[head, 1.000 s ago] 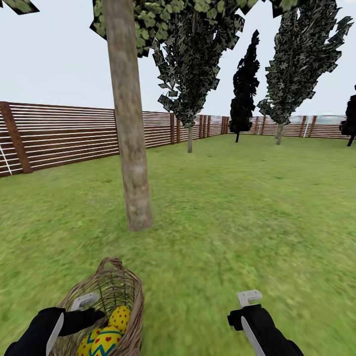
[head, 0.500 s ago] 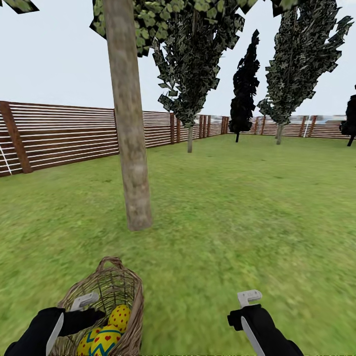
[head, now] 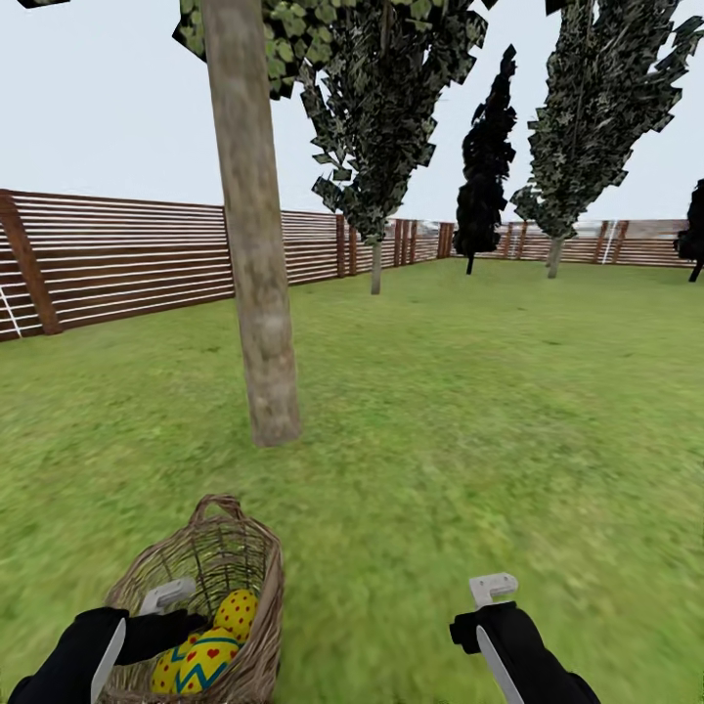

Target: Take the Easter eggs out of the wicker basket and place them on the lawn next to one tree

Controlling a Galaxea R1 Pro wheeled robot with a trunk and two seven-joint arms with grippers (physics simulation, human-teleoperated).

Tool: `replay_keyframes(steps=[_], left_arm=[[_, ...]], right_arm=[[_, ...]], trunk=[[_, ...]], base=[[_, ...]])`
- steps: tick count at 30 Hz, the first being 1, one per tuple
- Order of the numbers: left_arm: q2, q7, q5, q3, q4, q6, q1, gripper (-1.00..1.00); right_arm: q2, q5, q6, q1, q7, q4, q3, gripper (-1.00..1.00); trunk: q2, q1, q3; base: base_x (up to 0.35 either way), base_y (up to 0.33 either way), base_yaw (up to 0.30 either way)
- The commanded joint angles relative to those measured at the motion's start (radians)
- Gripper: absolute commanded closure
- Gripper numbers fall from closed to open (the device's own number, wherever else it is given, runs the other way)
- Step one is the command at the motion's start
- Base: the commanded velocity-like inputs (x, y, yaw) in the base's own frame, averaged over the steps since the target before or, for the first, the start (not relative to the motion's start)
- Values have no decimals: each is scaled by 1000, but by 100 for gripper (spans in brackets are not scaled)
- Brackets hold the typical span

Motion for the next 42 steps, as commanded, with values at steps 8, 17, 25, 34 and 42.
replay_keyframes(steps=[8,17,25,34,42], left_arm=[[-1,-9,-9,5,-1,4,-1,-100],[-1,-9,-9,5,-1,4,-1,-100],[-1,-9,-9,5,-2,4,-1,-100],[-1,-9,-7,5,-3,0,-1,-100],[-1,-9,-7,5,-2,2,-1,-100]], right_arm=[[-1,-10,3,-1,-10,-1,2,-100],[-1,-10,3,-1,-10,-1,1,-100],[-1,-10,3,-1,-10,-1,1,-100],[-1,-10,3,-1,-10,-1,1,-100],[-1,-10,3,-1,-10,-1,3,-100]], trunk=[[-2,3,-28],[-2,3,-28],[-2,3,-28],[-2,3,-28],[-2,3,-28]], base=[[0,0,0],[0,0,0],[0,0,0],[52,0,0],[30,0,0]])
